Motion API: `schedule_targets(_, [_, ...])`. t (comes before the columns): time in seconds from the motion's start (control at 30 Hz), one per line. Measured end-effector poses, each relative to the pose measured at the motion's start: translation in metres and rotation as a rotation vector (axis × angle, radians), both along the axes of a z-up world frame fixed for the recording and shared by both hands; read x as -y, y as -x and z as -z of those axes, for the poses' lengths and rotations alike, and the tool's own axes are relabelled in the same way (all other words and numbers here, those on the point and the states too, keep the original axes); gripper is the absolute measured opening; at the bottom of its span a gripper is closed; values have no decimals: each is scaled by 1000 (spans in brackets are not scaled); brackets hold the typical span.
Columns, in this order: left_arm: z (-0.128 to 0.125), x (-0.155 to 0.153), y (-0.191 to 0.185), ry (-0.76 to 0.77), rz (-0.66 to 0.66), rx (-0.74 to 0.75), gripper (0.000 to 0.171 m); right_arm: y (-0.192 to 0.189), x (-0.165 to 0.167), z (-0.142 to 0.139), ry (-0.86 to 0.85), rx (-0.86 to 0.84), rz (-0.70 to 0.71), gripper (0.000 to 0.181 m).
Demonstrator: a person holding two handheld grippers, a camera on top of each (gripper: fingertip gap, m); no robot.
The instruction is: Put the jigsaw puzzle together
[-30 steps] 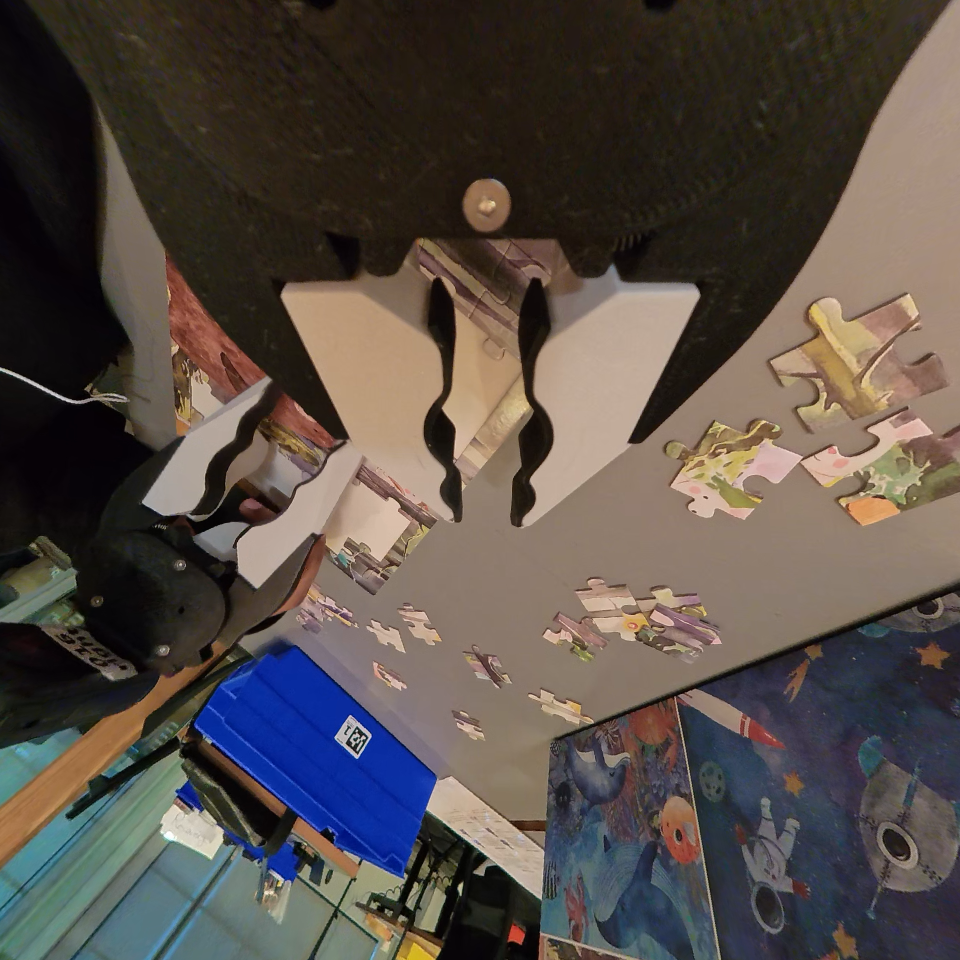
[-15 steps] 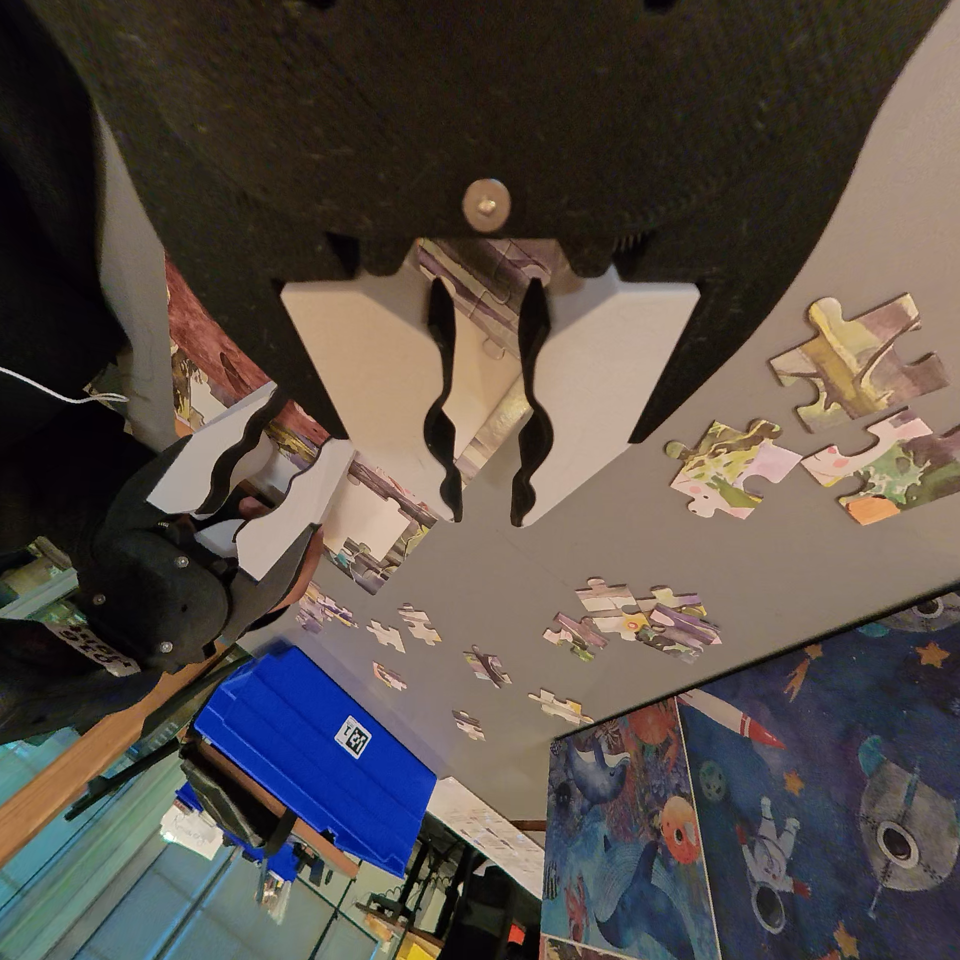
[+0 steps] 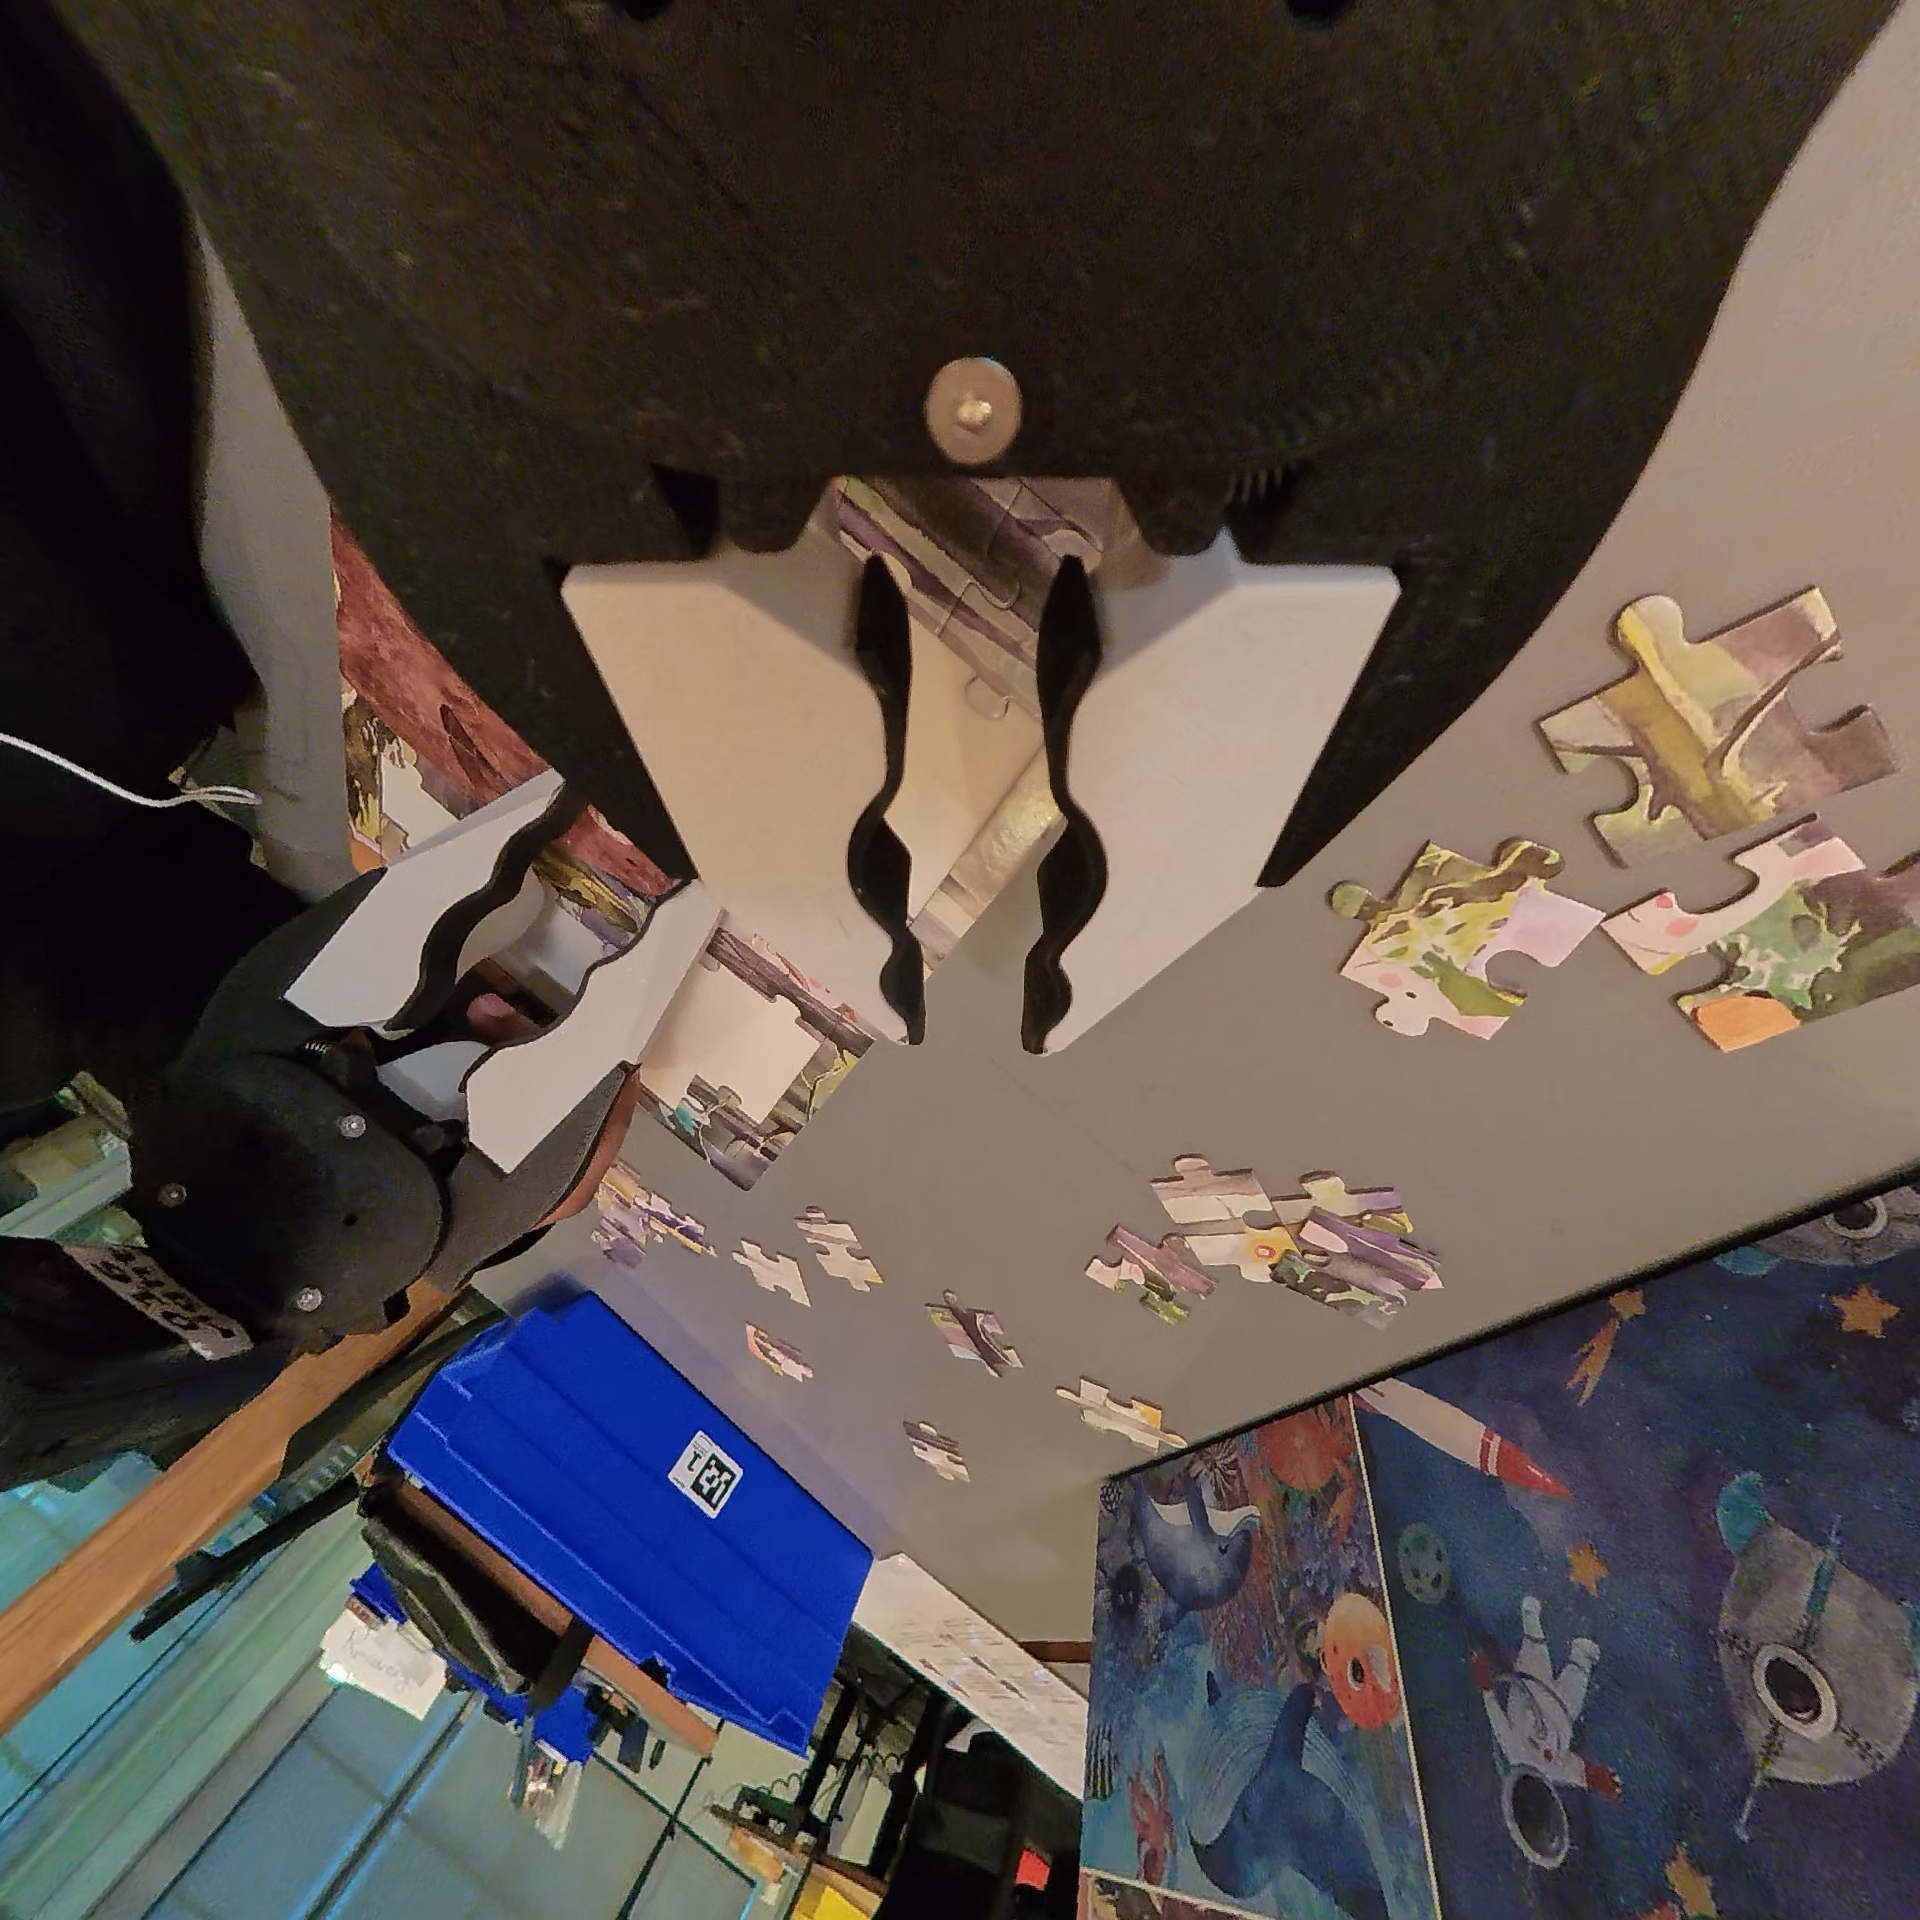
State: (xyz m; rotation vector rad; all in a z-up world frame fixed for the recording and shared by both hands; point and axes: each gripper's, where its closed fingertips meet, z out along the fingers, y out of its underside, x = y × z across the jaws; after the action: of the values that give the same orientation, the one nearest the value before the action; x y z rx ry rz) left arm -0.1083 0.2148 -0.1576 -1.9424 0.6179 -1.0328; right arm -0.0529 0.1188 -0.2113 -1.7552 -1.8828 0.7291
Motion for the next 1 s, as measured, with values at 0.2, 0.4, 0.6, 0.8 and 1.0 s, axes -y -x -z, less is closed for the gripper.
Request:
schedule_targets(0.2, [0, 0, 0, -2, 0, -1, 17, 2, 4, -9, 2, -48, -29, 44])
schedule_targets(0.4, [0, 1, -1, -2, 5, -2, 17, 7, 6, -5, -54, -62, -60, 45])
schedule_targets(0.6, [-1, 1, -2, -3, 6, -2, 17, 14, 6, -10, -61, -121, -59, 44])
schedule_targets(0.8, [0, 1, -1, 1, 5, 0, 17, 16, 2, -3, -64, -99, -27, 42])
schedule_targets(1.0, [0, 1, -2, 3, 6, 1, 17, 17, 1, -2, -52, -99, -7, 41])
